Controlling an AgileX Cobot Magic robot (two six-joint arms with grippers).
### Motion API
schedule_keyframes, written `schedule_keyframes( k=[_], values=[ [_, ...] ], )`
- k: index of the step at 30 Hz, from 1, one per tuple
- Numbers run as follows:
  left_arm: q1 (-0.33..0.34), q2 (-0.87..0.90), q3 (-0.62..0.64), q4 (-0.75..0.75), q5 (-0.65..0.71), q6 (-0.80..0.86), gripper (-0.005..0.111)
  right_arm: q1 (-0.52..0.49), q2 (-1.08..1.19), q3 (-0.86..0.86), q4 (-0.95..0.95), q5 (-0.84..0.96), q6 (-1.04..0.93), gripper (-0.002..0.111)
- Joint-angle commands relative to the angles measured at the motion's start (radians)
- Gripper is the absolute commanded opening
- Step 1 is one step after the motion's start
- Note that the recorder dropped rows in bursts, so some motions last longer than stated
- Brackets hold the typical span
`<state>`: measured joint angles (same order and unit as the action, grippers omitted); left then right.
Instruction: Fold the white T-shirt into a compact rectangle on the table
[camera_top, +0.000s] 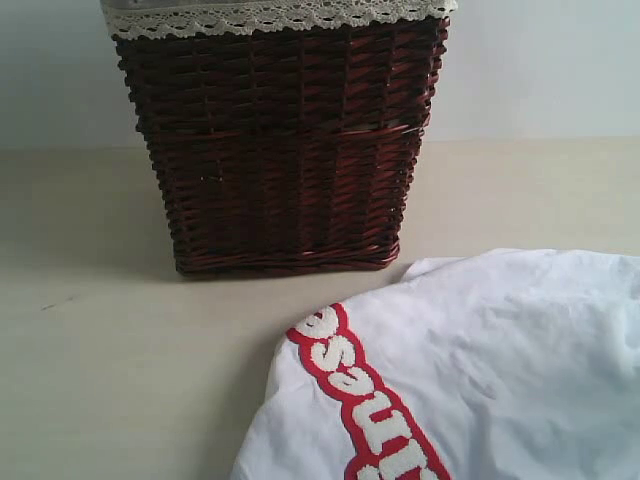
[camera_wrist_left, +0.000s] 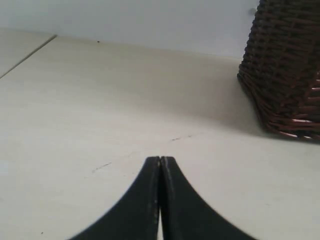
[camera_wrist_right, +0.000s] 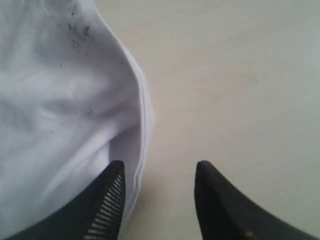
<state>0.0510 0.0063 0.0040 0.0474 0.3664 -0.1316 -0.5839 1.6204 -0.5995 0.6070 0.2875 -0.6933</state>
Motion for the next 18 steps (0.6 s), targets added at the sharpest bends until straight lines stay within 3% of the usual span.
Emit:
schedule_keyframes(
  k=[1, 6, 13, 18],
  values=[
    [-0.003, -0.006, -0.004, 0.000, -0.013, -0.002, 0.000, -0.005, 0.052, 0.002, 0.178, -0.029, -0.164, 0.043],
    [-0.003, -0.006, -0.004, 0.000, -0.013, -0.002, 0.000, -0.005, 0.103, 0.002, 0.376, -0.037, -0.352, 0.039],
    [-0.003, -0.006, -0.004, 0.000, -0.013, -0.002, 0.000, -0.005, 0.116, 0.002, 0.438, -0.059, -0.431, 0.001],
    [-0.003, -0.006, -0.004, 0.000, -0.013, 0.000, 0.000, -0.005, 0.053, 0.002, 0.438, -0.110, -0.579, 0.000]
  ],
)
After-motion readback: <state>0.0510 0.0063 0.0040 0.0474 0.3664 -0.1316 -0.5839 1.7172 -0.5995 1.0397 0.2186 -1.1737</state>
